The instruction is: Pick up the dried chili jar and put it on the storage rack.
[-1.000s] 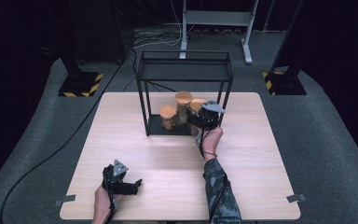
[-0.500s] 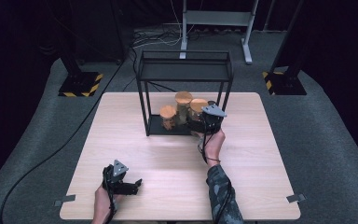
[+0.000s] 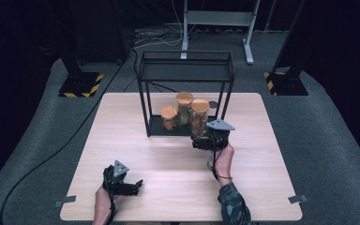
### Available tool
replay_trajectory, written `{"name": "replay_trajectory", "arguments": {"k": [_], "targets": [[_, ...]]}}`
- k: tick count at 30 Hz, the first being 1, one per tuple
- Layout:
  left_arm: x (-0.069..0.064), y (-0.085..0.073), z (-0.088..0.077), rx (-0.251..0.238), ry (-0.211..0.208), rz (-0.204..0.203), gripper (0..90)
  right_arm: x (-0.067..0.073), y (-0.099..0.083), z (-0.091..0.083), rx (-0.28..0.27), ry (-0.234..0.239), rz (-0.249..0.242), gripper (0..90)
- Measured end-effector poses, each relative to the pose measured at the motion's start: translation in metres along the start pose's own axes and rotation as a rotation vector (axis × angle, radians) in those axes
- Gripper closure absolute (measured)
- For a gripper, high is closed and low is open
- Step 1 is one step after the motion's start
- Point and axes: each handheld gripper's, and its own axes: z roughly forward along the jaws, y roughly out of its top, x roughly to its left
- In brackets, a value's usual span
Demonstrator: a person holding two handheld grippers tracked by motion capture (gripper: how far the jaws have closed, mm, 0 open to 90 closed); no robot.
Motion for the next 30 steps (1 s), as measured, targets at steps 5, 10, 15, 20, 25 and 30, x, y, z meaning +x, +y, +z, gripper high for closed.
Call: {"name": "replay_trajectory", "arguments": {"k": [5,10,15,20,25,30], "targets": [[0.001,0.000,0.000,0.003,-0.006,-0.005,0.6,0.002,-0.016,-0.014,0.037,0.016,-0.018,0.5],[0.001,0.000,0.000,0.005,-0.007,-0.005,0.6,0.000,-0.028,-0.024,0.069,0.024,-0.017,0.5],[0.001,0.000,0.001,0.001,-0.006,-0.007,0.6,-0.001,-0.041,-0.032,0.112,0.028,-0.027,0.3],[0.001,0.000,0.000,0.004,-0.006,-0.005,0.6,0.001,-0.056,-0.040,0.155,0.027,-0.039,0.0],[0.001,0.000,0.000,0.003,-0.004,-0.001,0.6,0.003,-0.072,-0.048,0.178,0.028,-0.029,0.0],[0.000,0.000,0.000,0.000,0.000,0.001,0.6,0.003,-0.089,-0.054,0.204,0.023,-0.021,0.0]]}}
